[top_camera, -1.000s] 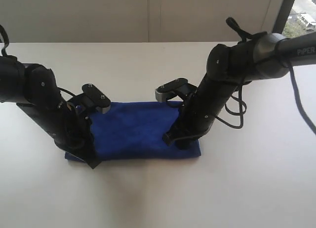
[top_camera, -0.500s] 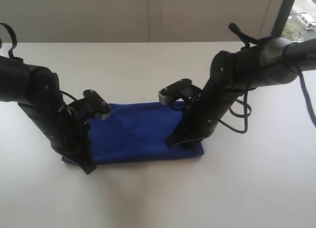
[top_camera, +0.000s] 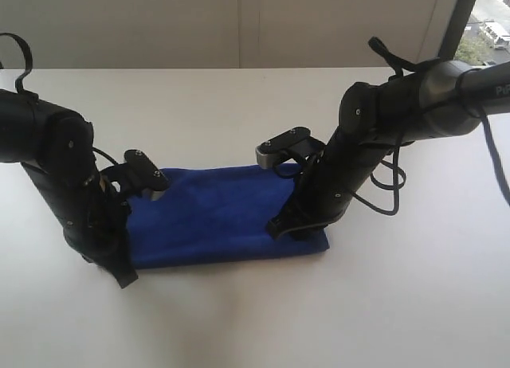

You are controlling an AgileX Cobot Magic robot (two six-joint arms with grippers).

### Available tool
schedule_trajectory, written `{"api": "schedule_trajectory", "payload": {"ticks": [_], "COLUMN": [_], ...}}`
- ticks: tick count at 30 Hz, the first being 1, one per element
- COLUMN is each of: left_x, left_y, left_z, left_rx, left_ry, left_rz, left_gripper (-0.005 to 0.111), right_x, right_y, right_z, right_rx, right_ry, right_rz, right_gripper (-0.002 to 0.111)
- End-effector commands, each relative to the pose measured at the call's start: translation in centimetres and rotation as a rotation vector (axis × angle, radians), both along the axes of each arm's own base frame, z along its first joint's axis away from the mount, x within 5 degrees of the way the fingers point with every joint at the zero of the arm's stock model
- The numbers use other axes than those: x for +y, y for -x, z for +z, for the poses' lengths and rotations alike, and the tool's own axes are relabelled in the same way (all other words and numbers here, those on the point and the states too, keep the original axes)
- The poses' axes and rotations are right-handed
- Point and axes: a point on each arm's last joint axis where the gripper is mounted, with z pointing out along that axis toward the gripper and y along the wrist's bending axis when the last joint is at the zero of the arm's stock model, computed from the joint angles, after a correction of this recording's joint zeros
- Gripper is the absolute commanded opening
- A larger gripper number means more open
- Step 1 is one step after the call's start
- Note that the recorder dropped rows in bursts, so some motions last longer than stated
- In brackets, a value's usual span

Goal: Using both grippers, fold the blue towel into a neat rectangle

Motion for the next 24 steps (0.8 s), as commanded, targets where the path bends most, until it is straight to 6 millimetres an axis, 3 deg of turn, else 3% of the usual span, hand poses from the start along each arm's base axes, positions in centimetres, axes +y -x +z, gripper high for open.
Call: {"api": "schedule_trajectory", "payload": {"ticks": [1,8,12,18,24], "left_x": [0.9,0.9,0.6,0.6,1.3], "left_y": [0.5,0.5,0.0,0.0,1.3], "left_z": [0.3,0.6,2.6,7.8,12.2], "left_rx": [0.016,0.012,-0.052,-0.211,-0.347], "left_ry": [-0.063,-0.068,-0.026,0.063,0.158], "left_rz": [0.002,0.000,0.023,0.028,0.074], "left_gripper": [0.000,0.000,0.000,0.000,0.000], "right_x": [-1.1,-1.0,-0.7,-0.6,-0.7], "right_y": [0.8,0.8,0.4,0.0,0.4], "right_z": [-1.9,-1.9,-0.6,4.2,10.4], "right_rx": [0.064,0.071,0.021,-0.116,-0.304], "right_ry": [0.092,0.075,0.034,-0.009,-0.068], "right_rz": [0.064,0.047,0.015,0.013,0.004], "right_gripper": [0.000,0.000,0.000,0.000,0.000]}}
